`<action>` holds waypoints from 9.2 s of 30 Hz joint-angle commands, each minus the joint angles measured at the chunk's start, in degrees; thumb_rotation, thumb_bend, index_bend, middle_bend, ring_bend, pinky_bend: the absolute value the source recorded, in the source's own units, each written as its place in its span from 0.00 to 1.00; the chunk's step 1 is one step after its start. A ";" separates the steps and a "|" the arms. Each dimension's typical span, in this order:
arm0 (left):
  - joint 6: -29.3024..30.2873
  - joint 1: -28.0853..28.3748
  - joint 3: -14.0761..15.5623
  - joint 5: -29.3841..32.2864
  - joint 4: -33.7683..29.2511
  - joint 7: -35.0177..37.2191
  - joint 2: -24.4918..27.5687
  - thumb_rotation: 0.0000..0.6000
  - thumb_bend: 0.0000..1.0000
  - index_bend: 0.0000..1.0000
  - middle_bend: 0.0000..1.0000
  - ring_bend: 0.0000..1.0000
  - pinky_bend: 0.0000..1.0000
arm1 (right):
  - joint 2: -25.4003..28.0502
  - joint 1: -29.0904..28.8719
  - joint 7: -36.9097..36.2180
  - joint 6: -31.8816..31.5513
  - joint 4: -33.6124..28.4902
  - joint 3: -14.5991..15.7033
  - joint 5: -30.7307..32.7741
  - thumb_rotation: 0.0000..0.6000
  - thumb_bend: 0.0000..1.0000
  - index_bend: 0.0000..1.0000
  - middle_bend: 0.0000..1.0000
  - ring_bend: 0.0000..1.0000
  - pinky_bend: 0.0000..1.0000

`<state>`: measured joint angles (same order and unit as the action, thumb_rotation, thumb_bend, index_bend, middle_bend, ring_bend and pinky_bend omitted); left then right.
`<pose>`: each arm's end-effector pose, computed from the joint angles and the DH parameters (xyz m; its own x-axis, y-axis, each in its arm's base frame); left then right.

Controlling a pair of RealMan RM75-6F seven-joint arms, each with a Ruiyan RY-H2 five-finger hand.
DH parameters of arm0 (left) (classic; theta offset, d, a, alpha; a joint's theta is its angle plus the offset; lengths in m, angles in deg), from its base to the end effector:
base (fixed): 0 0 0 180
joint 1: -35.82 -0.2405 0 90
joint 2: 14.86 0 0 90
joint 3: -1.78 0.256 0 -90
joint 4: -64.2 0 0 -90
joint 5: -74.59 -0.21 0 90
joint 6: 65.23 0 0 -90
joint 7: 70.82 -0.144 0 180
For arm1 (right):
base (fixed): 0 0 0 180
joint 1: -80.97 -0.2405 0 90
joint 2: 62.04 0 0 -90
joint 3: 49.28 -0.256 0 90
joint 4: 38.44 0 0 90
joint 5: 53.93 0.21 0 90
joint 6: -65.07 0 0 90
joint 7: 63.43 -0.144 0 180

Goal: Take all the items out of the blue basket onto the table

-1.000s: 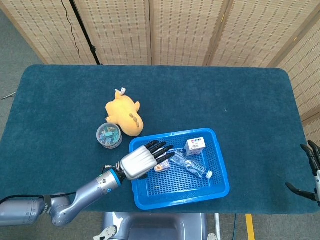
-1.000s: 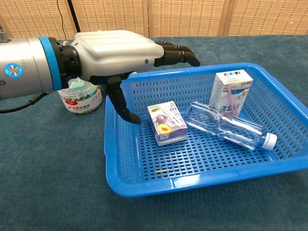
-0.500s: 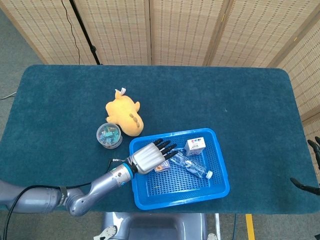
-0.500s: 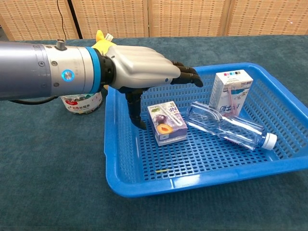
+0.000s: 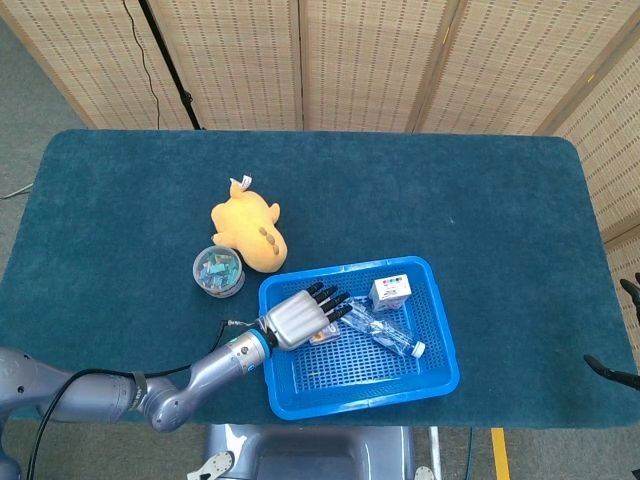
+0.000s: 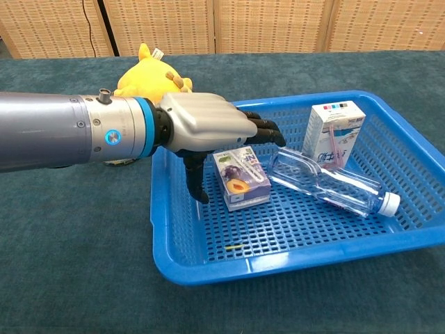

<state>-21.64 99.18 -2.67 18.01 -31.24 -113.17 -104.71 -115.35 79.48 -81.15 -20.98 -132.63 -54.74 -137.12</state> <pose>-0.0303 0.2997 -0.0694 0.7903 0.1509 0.5939 0.4407 -0.8134 -0.3797 -0.3248 -0.1715 0.2288 0.2467 0.0655 0.9669 -0.9676 0.0727 0.2419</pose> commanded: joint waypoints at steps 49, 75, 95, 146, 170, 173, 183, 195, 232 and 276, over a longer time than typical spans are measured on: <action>2.97 5.96 -5.91 7.02 12.98 3.91 -19.46 1.00 0.22 0.04 0.01 0.05 0.32 | 0.18 -0.04 -1.21 0.77 0.76 -0.43 0.43 1.00 0.00 0.00 0.00 0.00 0.00; 17.19 1.64 -11.24 0.45 -4.93 0.41 -8.37 1.00 0.30 0.56 0.45 0.47 0.61 | 0.26 0.30 -1.03 0.01 0.42 -0.12 -0.66 1.00 0.00 0.00 0.00 0.00 0.00; 33.68 -27.11 8.37 -33.05 1.19 34.57 21.97 1.00 0.28 0.56 0.46 0.47 0.61 | -0.54 -0.06 2.92 -0.36 -1.33 0.79 -2.96 1.00 0.00 0.00 0.00 0.00 0.00; 47.21 -52.57 4.36 -20.97 -5.29 43.32 31.53 1.00 0.05 0.00 0.00 0.00 0.00 | -0.80 -19.84 13.26 19.51 -14.18 -1.44 -12.60 1.00 0.00 0.00 0.00 0.00 0.08; 43.29 -54.33 2.28 -24.64 -3.60 51.83 33.97 1.00 0.05 0.00 0.00 0.00 0.00 | -21.39 -36.95 48.21 33.56 -9.56 -6.55 7.82 1.00 0.00 0.13 0.15 0.13 0.22; 42.89 -54.41 2.10 -24.95 -3.51 52.06 34.04 1.00 0.05 0.00 0.00 0.00 0.00 | -21.80 -37.29 49.82 33.24 -8.94 -5.73 8.81 1.00 0.00 0.15 0.15 0.15 0.23; 42.20 -54.75 1.73 -25.94 -3.41 52.28 34.08 1.00 0.05 0.00 0.00 0.00 0.00 | -22.04 -36.81 50.04 30.74 -6.55 -3.70 9.11 1.00 0.00 0.20 0.21 0.21 0.26; 41.86 -55.15 1.25 -26.67 -3.58 51.57 33.87 1.00 0.06 0.00 0.00 0.00 0.00 | -22.67 -35.99 47.86 28.48 -4.15 -1.36 6.29 1.00 0.00 0.22 0.25 0.24 0.27; 40.50 -55.42 0.60 -27.85 -3.75 50.68 33.72 1.00 0.06 0.00 0.00 0.00 0.00 | -21.85 -34.88 35.16 15.66 1.60 -1.19 -9.20 1.00 0.59 0.59 0.60 0.57 0.59; 38.28 -55.08 0.75 -27.65 -4.13 50.58 34.23 1.00 0.06 0.00 0.00 0.00 0.00 | -23.01 -41.54 25.74 37.34 27.52 -5.05 9.03 1.00 0.00 0.19 0.14 0.17 0.43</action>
<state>16.64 44.10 -1.91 -9.65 -35.37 -62.59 -70.48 -139.73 37.63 -56.38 17.35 -103.06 -59.77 -128.04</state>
